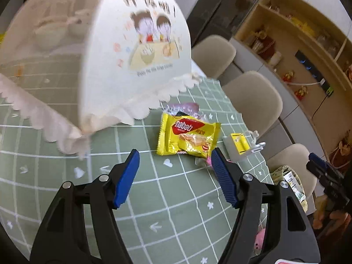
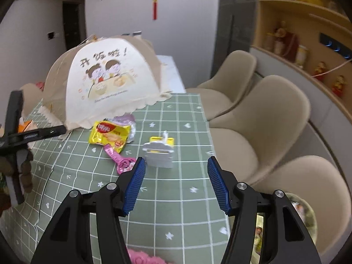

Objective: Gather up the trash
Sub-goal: 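Grasp the pink candy packet and yellow wrapper together with the left gripper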

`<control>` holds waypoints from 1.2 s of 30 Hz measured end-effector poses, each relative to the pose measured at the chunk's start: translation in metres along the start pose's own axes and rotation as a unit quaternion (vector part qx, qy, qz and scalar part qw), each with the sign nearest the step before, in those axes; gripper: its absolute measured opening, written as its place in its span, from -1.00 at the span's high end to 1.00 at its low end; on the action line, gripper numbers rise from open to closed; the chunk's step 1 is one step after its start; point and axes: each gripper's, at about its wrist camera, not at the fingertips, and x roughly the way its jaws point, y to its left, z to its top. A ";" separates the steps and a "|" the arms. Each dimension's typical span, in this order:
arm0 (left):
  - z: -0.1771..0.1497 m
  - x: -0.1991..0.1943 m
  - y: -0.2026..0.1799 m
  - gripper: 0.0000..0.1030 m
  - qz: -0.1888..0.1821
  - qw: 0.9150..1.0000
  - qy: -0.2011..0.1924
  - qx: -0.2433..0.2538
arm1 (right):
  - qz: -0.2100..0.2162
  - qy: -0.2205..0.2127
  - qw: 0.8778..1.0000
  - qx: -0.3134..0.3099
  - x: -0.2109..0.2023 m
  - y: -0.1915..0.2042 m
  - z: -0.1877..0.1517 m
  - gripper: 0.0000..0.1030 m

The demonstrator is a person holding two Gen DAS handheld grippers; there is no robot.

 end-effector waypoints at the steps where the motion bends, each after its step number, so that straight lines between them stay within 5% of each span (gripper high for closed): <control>1: 0.005 0.010 -0.002 -0.24 0.003 1.000 0.005 0.004 | 0.001 0.005 1.000 -0.004 0.008 0.001 0.000 -0.08; 6: 0.041 0.063 -0.020 -0.24 0.025 0.997 0.021 0.068 | 0.026 0.024 0.999 -0.003 0.026 -0.003 -0.012 -0.08; 12: 0.070 0.129 -0.042 -0.24 0.025 0.983 0.088 0.159 | 0.078 0.067 0.995 0.006 0.048 -0.001 -0.031 -0.08; 15: 0.058 0.136 -0.043 0.04 0.026 0.978 0.113 0.171 | 0.086 0.075 0.993 0.009 0.056 0.003 -0.033 -0.08; 19: 0.027 0.114 -0.033 0.52 0.010 0.980 0.138 0.144 | 0.112 0.084 0.990 0.011 0.065 0.014 -0.030 -0.08; 25: -0.014 0.061 -0.015 0.52 -0.008 0.986 0.142 0.091 | 0.146 0.083 0.986 -0.014 0.070 0.041 -0.021 -0.08; 29: -0.039 0.031 0.000 0.47 0.010 0.990 0.133 0.054 | 0.124 0.094 0.987 -0.033 0.087 0.059 -0.013 -0.05; 36: -0.057 -0.003 0.019 0.32 0.020 0.995 0.099 -0.021 | 0.095 0.097 0.987 0.087 0.129 0.055 0.004 0.21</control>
